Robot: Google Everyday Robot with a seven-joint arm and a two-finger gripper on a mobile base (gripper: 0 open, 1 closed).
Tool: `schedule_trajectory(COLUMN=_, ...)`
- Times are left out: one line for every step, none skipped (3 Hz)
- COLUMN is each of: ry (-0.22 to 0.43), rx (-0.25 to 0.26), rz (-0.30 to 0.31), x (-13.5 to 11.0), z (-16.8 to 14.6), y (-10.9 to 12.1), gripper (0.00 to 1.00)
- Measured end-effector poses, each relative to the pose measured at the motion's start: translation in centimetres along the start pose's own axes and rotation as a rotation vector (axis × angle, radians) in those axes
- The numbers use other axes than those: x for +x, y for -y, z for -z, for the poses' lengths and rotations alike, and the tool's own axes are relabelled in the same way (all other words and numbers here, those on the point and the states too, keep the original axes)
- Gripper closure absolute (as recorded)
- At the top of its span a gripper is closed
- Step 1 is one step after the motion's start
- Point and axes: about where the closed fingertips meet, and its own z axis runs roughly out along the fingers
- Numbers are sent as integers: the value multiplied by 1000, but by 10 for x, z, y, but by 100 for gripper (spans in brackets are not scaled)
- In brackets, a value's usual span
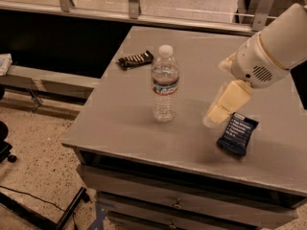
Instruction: Knock water bottle over
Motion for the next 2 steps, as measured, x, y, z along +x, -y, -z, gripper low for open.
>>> schedule_trajectory(ry=51, rx=36, rz=-26, x=-7, z=-9, y=5, gripper=0)
schedule_trajectory(ry=90, rx=82, rz=-12, x=-16, z=-15, y=12, gripper=0)
